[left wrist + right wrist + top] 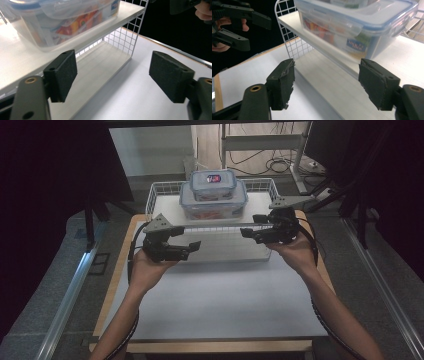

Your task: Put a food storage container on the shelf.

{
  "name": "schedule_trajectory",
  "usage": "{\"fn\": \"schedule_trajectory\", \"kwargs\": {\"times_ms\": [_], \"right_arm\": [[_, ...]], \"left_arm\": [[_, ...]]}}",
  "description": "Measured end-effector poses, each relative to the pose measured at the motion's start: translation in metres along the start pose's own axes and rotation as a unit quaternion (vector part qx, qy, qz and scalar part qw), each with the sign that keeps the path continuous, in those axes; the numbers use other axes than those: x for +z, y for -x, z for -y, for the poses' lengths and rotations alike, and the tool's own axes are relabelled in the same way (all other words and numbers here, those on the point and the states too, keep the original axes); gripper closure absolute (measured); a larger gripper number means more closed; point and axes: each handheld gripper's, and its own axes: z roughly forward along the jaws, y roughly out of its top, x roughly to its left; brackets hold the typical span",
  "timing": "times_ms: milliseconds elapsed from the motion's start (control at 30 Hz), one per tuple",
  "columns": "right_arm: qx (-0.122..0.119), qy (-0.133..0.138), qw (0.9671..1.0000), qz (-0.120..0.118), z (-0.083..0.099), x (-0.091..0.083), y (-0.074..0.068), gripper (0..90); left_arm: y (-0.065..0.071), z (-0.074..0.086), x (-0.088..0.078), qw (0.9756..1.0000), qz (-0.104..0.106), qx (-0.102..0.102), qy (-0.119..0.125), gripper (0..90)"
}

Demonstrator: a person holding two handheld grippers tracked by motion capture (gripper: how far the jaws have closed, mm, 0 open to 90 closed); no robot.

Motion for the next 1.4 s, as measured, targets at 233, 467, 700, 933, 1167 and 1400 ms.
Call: {"fn": "schedule_trajectory", "kwargs": {"times_ms": [233,467,700,933,1167,1400], "right_arm": [[-0.009,-0.009,0.9999,0.004,0.012,-0.004,-0.006,22.7],[-0.024,-0.014,0.9995,0.015,0.023,-0.007,-0.015,15.1],[-0.018,-0.014,0.9996,0.014,0.037,-0.009,-0.018,9.9],[-0.026,-0.011,0.9995,0.018,0.049,-0.012,-0.023,6.9],[-0.028,-0.011,0.9994,0.019,0.060,-0.016,-0.028,5.2],[-0.022,-0.018,0.9994,0.021,0.076,-0.020,-0.030,1.2]], "left_arm": [[0.006,0.008,-0.003,1.0000,-0.004,0.006,-0.003,15.8],[0.015,0.016,-0.006,0.9998,-0.006,0.016,-0.009,11.5],[0.024,0.026,-0.007,0.9998,-0.002,0.014,-0.015,8.8],[0.030,0.034,-0.006,0.9997,0.000,0.012,-0.022,6.2],[0.039,0.045,-0.003,0.9991,-0.007,0.025,-0.033,4.7],[0.046,0.059,-0.004,0.9984,-0.015,0.036,-0.042,3.8]]}}
